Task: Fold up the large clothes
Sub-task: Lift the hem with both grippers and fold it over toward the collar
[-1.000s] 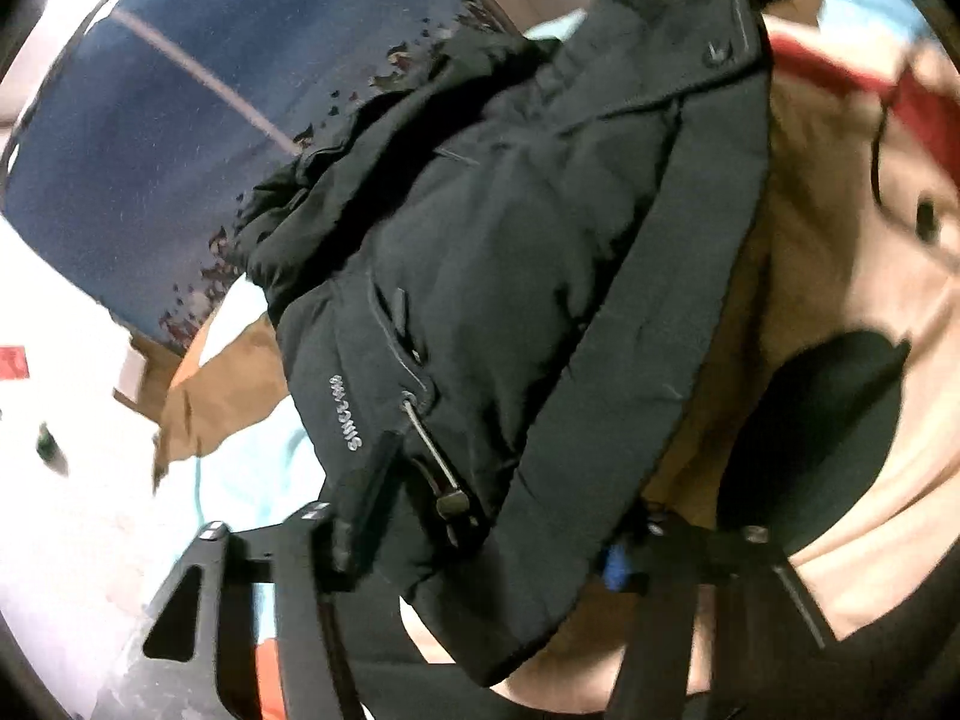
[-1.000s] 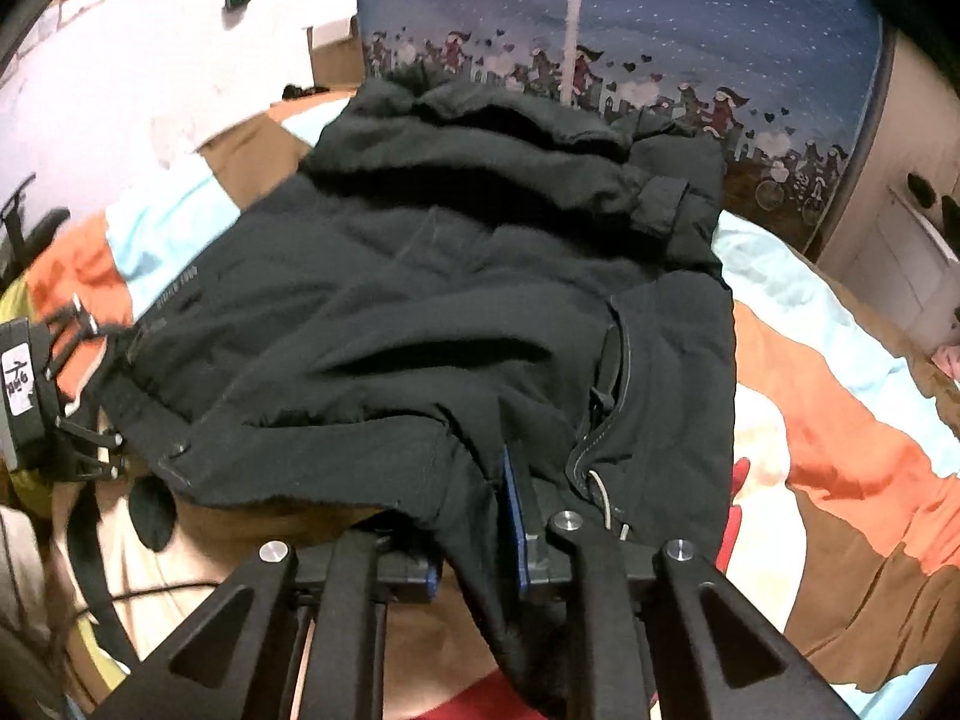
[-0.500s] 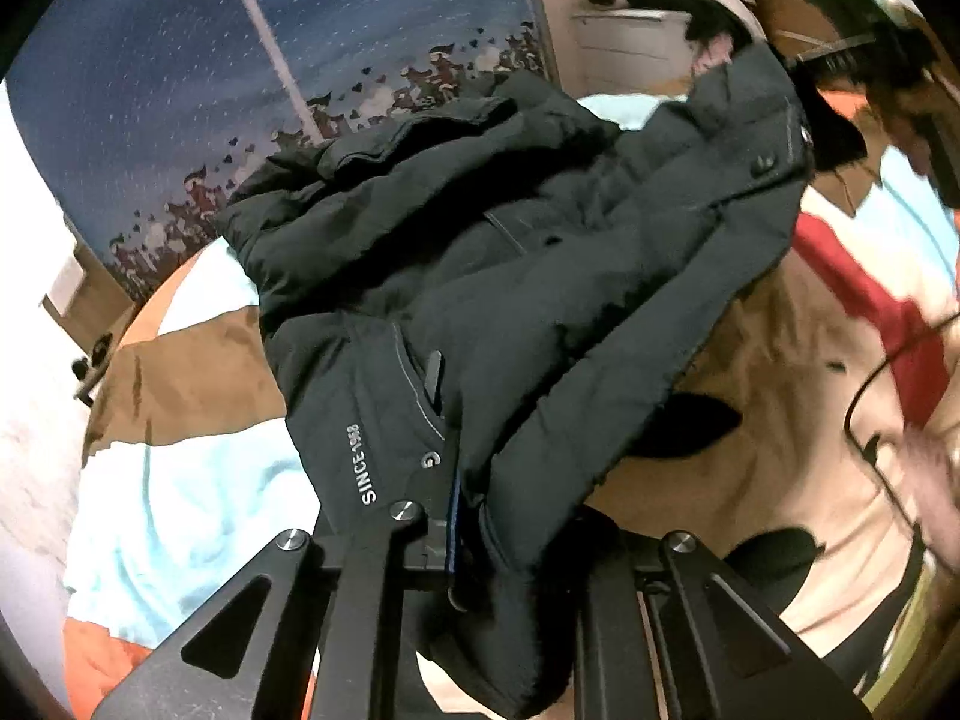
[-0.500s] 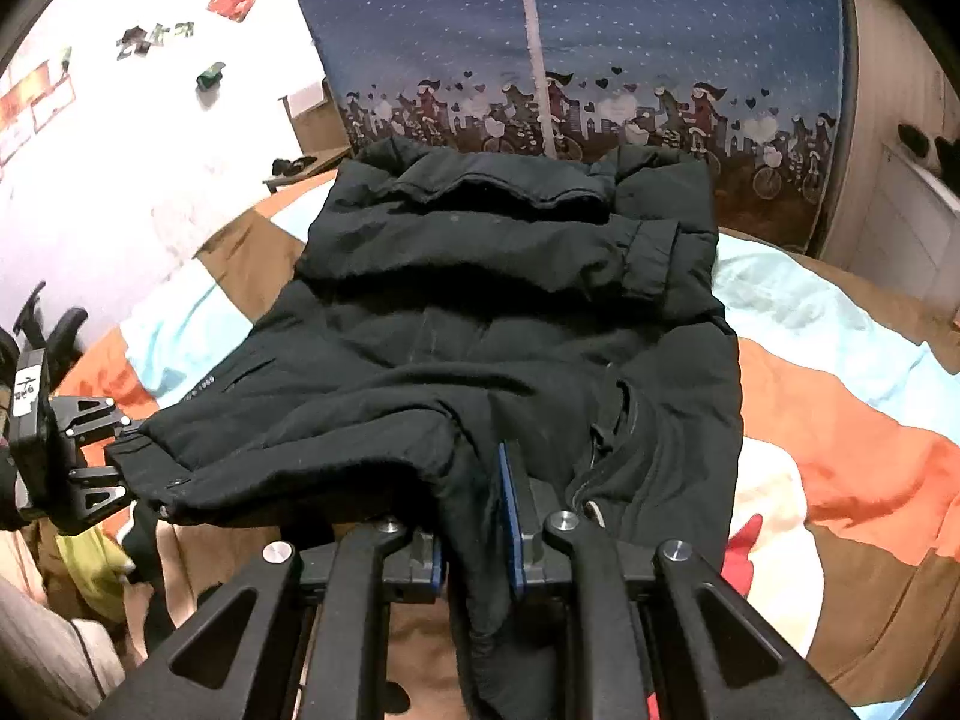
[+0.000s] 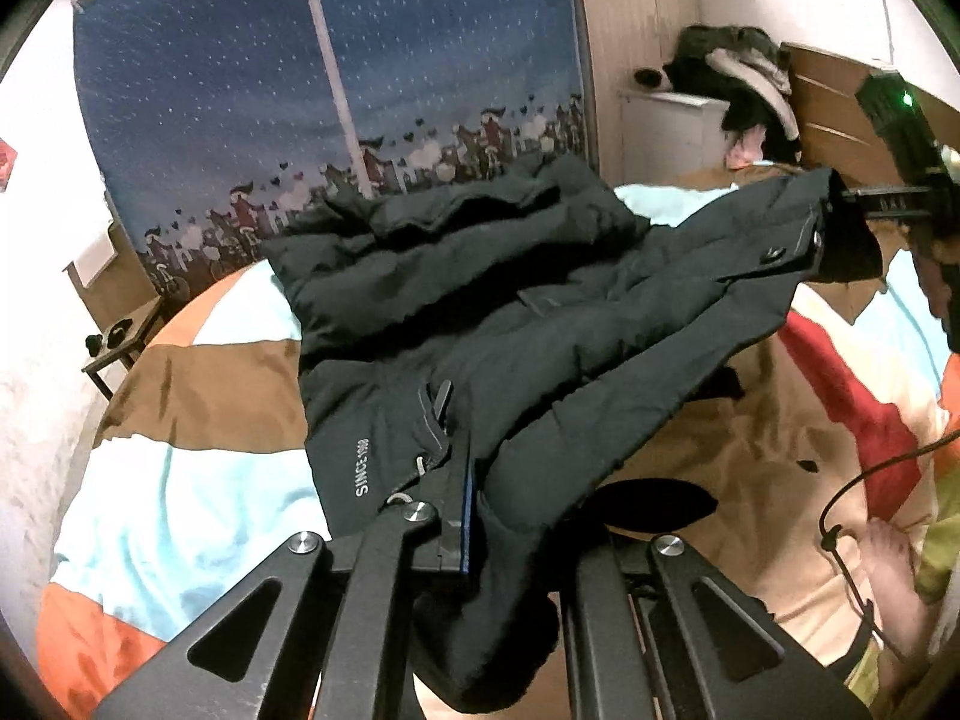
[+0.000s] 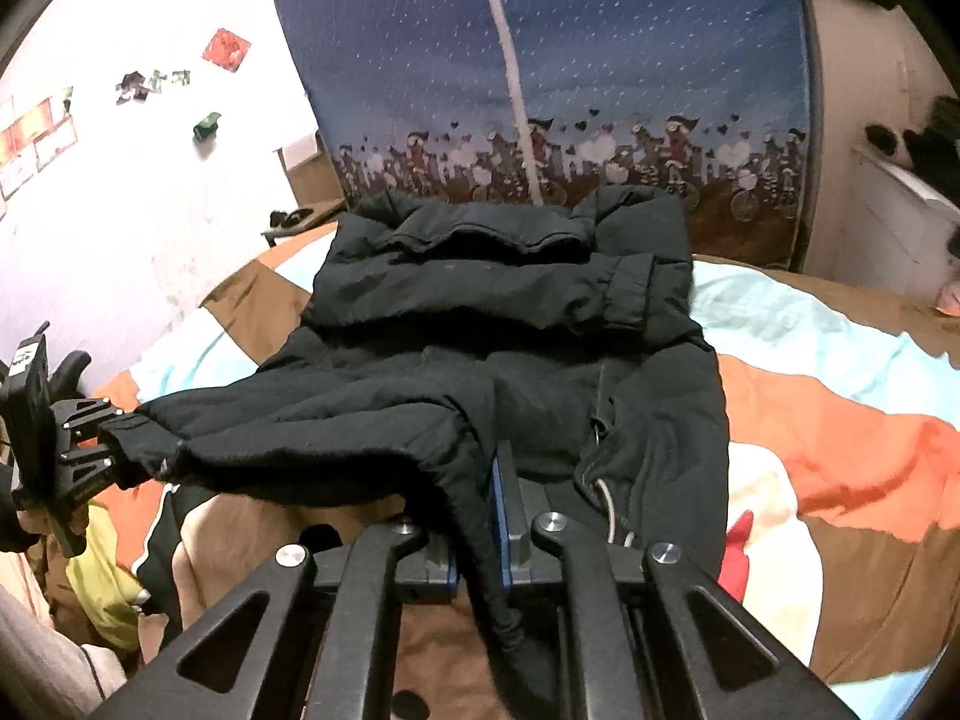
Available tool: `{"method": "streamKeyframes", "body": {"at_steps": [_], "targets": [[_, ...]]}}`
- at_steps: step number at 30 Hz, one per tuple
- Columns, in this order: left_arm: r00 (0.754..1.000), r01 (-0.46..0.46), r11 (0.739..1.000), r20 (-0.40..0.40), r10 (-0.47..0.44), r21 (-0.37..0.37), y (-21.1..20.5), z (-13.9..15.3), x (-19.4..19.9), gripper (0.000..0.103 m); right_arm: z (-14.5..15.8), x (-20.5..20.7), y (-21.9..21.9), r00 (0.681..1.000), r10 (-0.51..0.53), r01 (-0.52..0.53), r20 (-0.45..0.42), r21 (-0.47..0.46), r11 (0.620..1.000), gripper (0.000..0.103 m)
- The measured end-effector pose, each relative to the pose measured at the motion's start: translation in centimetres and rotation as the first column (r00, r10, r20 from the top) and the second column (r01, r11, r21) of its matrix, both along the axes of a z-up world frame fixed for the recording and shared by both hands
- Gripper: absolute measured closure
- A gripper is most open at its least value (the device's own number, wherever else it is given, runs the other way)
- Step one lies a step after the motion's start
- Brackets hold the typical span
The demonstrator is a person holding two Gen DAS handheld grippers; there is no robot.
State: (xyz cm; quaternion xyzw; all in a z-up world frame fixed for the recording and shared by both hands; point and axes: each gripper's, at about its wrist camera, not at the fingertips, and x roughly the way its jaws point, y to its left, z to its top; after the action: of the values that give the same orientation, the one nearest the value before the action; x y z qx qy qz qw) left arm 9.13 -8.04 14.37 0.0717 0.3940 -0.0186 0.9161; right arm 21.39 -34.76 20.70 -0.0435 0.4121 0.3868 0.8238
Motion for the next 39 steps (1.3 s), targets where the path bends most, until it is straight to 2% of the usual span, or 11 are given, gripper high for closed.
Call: {"method": "streamKeyframes", "body": {"at_steps": [8,12,15,20,27,30,34,39], "targets": [[0.997,-0.001,1.000,0.078,0.002,-0.001,0.3,3.8,-3.7,0.098,3.6,-4.8,-0.9,0.992,0.078,-0.076,0.097,-0.024,0.997,0.095],[0.998,0.015,1.000,0.060,-0.015,0.009,1.0,4.8,-4.4,0.098,4.6,-5.9,-0.6,0.988,0.111,-0.107,0.103,-0.040,0.993,0.095],[0.999,0.026,0.999,0.040,-0.027,0.021,1.1,4.7,-3.4,0.098,4.3,-5.2,0.1,0.989,0.115,-0.111,0.096,-0.046,0.993,0.095],[1.000,0.014,0.999,0.028,-0.015,0.029,2.5,5.1,1.3,0.098,3.9,-1.5,2.0,0.992,0.092,-0.087,0.089,-0.052,0.995,0.095],[0.997,-0.056,0.998,0.059,0.053,0.040,6.4,5.8,9.4,0.098,4.5,5.1,5.8,0.974,0.091,-0.071,0.206,-0.103,0.992,0.095],[0.993,-0.082,0.995,0.085,0.077,0.055,7.5,5.8,12.7,0.098,4.3,8.4,7.3,0.972,0.075,-0.050,0.221,-0.116,0.992,0.095],[0.988,-0.114,0.990,0.109,0.105,0.082,8.6,4.8,16.3,0.098,3.0,12.5,9.3,0.972,0.046,-0.017,0.231,-0.129,0.991,0.095],[0.984,-0.158,0.986,0.089,0.153,0.058,10.7,2.8,20.4,0.098,1.0,16.0,10.9,0.975,0.028,0.006,0.219,-0.151,0.989,0.095]]}}
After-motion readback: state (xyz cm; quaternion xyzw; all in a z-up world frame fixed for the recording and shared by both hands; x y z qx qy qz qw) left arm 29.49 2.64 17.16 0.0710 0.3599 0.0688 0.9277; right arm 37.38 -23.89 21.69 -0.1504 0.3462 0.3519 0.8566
